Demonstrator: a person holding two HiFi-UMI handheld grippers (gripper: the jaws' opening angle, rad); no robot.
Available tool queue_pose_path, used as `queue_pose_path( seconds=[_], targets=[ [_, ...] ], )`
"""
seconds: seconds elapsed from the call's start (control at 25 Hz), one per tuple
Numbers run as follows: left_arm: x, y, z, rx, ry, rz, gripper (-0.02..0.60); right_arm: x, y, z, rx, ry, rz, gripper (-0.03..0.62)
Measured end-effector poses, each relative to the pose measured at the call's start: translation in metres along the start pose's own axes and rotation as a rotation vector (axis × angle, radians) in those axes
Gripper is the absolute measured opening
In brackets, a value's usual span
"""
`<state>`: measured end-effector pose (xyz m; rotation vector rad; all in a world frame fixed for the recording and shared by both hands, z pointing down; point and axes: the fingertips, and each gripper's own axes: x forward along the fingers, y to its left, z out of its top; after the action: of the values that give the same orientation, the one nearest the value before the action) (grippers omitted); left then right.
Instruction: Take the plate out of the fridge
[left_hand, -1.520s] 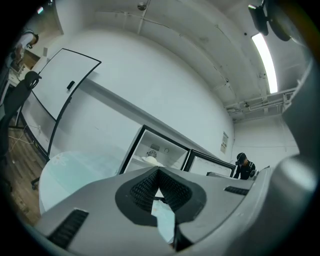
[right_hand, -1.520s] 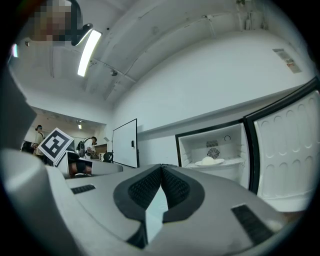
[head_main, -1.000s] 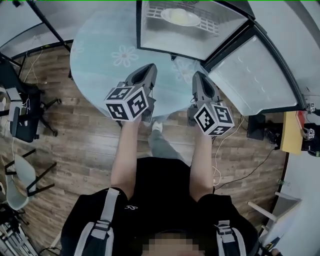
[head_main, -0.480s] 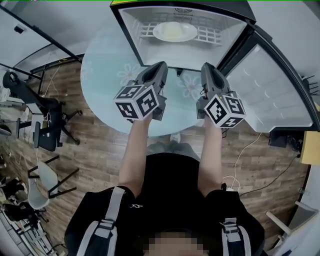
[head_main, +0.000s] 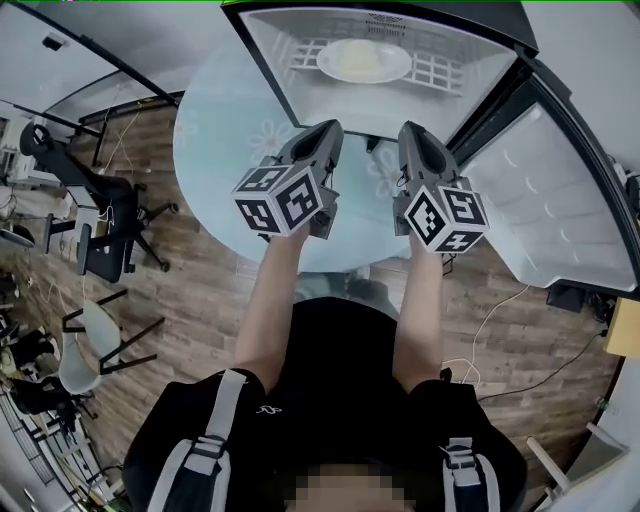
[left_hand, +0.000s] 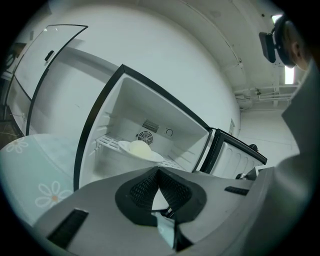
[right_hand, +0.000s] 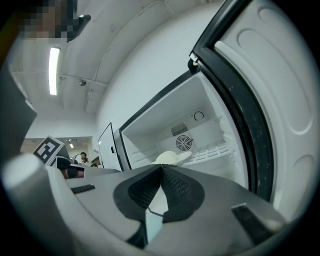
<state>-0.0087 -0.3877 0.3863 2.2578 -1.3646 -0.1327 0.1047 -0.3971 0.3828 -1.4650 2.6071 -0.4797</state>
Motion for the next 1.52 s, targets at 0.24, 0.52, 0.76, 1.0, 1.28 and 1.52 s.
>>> queue_pose_path(
  seconds=[0.24,0.52,0.76,1.0,1.28,1.52],
  targets=[
    [0.013,0.001,0.003,-0.001,-0.016,0.006,0.002,-0.002,-0.019,0.009,0.03,-0.027,-0.018,-0.002],
    [0.022,0.024,0.004,-0.113,-0.058,0.024,0.034,0.02,-0.01,0.007,0.029,-0.037,0.023,0.092],
    [0.031,0.043,0.008,-0.181,-0.08,0.043,0.074,0.041,-0.006,0.001,0.063,-0.018,0.04,0.092],
    [0.039,0.061,0.013,-0.275,-0.124,0.033,0.074,0.059,-0.011,-0.004,0.105,-0.018,0.013,0.092],
    [0.062,0.071,0.02,-0.389,-0.158,-0.001,0.12,0.084,-0.024,-0.002,0.224,-0.032,-0.017,0.124],
    [0.077,0.078,0.02,-0.468,-0.17,-0.012,0.12,0.096,-0.031,-0.009,0.322,-0.032,-0.024,0.123]
  ],
)
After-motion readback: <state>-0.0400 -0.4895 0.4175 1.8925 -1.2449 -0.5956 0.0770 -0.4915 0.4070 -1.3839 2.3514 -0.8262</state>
